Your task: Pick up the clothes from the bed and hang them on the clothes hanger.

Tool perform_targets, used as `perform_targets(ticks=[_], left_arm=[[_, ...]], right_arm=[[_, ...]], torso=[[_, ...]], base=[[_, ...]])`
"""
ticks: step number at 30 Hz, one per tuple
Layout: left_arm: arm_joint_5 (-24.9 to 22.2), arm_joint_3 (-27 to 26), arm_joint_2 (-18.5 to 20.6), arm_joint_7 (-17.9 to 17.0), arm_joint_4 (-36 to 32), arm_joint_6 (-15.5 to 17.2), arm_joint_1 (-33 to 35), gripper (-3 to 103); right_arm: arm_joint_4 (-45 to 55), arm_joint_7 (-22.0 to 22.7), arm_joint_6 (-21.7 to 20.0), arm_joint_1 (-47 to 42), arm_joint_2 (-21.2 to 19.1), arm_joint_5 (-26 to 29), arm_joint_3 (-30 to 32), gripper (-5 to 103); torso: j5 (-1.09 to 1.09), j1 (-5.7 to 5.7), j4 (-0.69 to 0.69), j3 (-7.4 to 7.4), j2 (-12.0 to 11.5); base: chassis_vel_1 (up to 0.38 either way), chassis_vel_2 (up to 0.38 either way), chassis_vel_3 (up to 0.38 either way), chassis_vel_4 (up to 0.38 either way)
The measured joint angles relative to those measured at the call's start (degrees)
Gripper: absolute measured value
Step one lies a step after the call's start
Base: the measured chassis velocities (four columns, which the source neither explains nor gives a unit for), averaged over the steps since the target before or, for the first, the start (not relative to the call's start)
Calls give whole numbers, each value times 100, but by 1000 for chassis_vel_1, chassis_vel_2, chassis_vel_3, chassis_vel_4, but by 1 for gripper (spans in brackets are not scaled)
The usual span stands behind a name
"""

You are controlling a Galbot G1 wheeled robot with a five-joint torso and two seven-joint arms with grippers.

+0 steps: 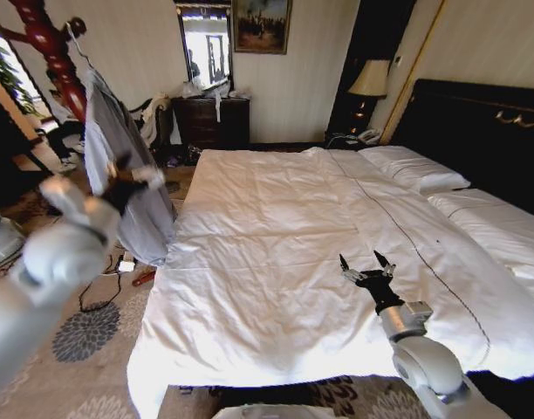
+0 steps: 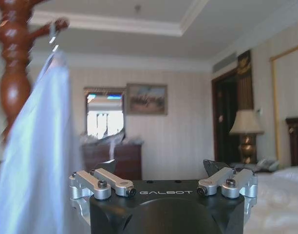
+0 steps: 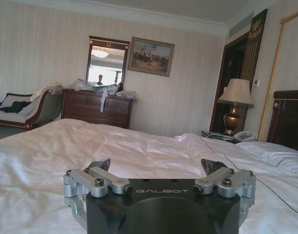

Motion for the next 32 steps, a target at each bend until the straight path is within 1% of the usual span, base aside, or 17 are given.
perform_targets(ticks=[1,2,3,4,5,7,8,9,11,12,13,15,17,20,24,27,32], left_arm=[[122,-151,-192,68,-78,-35,296,100],[122,-151,-192,68,-78,-35,296,100],[294,-327,-485,166,-177,-103,683,100],[418,-401,-693,245,-236,-160,906,100],[665,-498,-1088,386,-336,-280,1256,100],[1047,-530,-1644,587,-458,-448,1711,100],[1047,-530,-1644,587,-458,-448,1711,100],[1215,-515,-1836,669,-495,-530,1877,100],[1835,-349,-2273,863,-581,-808,2249,100],[1835,-349,-2273,863,-581,-808,2249,100],[2110,-244,-2403,912,-597,-932,2373,100],[2474,-7,-2577,953,-615,-1114,2620,100],[2585,95,-2625,955,-625,-1187,2727,100],[2869,271,-2792,959,-604,-1418,2939,100],[2823,326,-2986,934,-597,-1492,3119,100],[2812,254,-3139,996,-572,-1607,3266,100],[2797,237,-3191,1000,-579,-1609,3306,100]], right_arm=[[1,0,0,0,0,0,0,100],[1,0,0,0,0,0,0,100],[1,0,0,0,0,0,0,100],[0,-1,0,0,0,0,-1,100],[1,0,0,0,0,0,0,100],[1,0,0,0,1,0,0,100],[1,0,0,0,1,0,0,100],[1,0,0,0,0,0,0,100],[1,0,0,0,0,0,0,100],[1,0,0,0,0,0,0,100],[1,0,0,0,1,0,0,100],[1,0,0,0,0,0,0,100],[1,0,0,0,0,0,0,100],[1,0,0,0,1,0,0,100],[1,0,0,0,0,0,0,100],[1,0,0,0,0,0,0,100],[0,0,0,0,0,0,0,100]], torso=[[1,0,0,0,0],[1,0,0,0,0],[5,0,-2,0,0],[4,0,-1,0,0],[3,0,-3,-1,0],[2,0,-2,0,0],[2,0,-2,0,0],[2,0,-1,0,0],[4,-1,-2,-1,0],[4,-1,-2,-1,0],[3,0,-4,-1,0],[3,0,-3,0,0],[3,0,-3,0,0],[3,-1,-4,0,0],[3,0,-3,0,0],[2,0,-2,0,0],[3,0,-3,0,0]], base=[[0,0,0,0],[0,0,0,0],[0,0,0,0],[0,0,0,0],[0,0,0,0],[0,0,0,0],[0,0,0,0],[0,0,0,0],[0,0,0,0],[0,0,0,0],[0,0,0,0],[0,0,0,0],[0,0,0,0],[0,0,0,0],[0,0,0,0],[0,0,0,0],[0,0,0,0]])
